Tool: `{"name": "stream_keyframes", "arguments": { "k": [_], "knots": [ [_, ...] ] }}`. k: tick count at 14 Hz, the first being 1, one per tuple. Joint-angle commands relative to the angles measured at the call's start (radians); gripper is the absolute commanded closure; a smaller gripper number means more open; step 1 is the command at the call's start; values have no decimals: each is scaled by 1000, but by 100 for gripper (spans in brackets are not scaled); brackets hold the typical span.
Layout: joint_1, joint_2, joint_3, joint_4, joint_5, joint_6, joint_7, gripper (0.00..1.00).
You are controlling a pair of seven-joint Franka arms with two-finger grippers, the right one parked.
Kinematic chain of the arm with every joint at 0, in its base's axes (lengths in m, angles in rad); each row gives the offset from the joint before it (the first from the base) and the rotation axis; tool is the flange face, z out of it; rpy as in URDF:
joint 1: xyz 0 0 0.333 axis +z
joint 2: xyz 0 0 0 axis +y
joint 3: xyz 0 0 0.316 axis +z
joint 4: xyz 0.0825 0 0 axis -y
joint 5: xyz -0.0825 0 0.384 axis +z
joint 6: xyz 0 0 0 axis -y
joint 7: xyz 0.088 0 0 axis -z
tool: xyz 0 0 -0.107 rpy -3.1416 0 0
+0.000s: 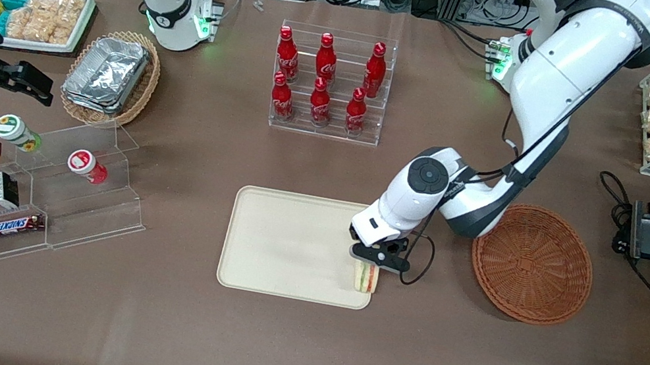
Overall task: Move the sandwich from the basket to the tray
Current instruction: 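Lift the sandwich and carry it with the left gripper to the cream tray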
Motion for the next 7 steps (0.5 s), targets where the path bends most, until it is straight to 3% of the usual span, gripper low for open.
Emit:
{"name": "stream_keyframes", "arguments": {
  "k": [1,3,7],
  "knots": [
    [-7,11,-1,30,21,17,-19,18],
    [-7,10,-3,30,19,17,-32,1],
    [0,-60,-4,10,11,14,-36,1]
  ]
}}
